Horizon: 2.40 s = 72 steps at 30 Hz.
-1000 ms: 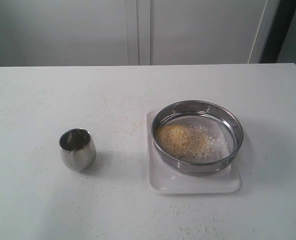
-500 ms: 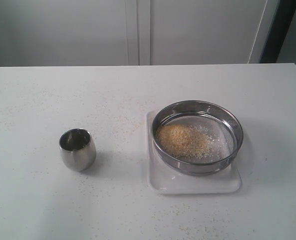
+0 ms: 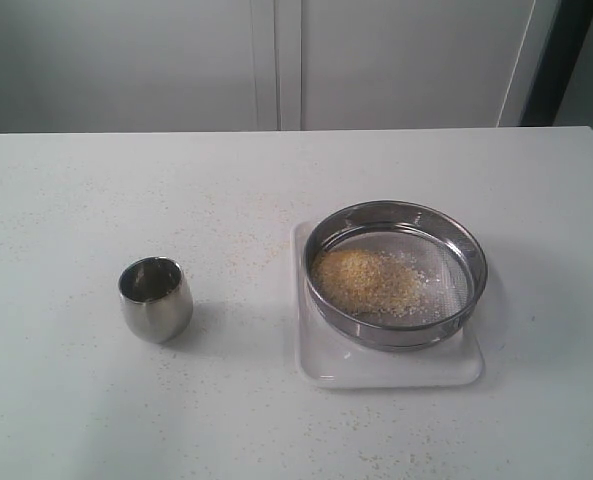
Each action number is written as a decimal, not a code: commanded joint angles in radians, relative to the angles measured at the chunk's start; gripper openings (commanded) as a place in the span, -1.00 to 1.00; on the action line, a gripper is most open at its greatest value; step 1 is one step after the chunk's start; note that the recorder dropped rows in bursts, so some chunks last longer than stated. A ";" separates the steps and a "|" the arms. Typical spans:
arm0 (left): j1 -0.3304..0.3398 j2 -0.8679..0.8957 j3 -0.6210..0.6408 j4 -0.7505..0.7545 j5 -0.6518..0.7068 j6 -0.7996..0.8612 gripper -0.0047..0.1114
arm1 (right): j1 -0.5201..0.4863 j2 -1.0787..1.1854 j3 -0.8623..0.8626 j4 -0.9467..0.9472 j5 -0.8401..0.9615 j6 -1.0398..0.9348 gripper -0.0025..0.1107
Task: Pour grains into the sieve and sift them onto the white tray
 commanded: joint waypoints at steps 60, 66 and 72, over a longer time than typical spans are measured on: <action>0.002 -0.008 0.005 -0.004 0.004 0.002 -0.92 | -0.001 0.127 -0.294 -0.009 -0.115 -0.046 -0.96; 0.002 -0.008 0.005 -0.004 0.004 0.002 -0.92 | -0.001 0.335 -0.432 -0.005 0.050 -0.005 -0.96; 0.002 -0.008 0.005 -0.004 0.004 0.002 -0.92 | -0.001 0.566 -0.551 0.101 0.147 -0.005 -0.96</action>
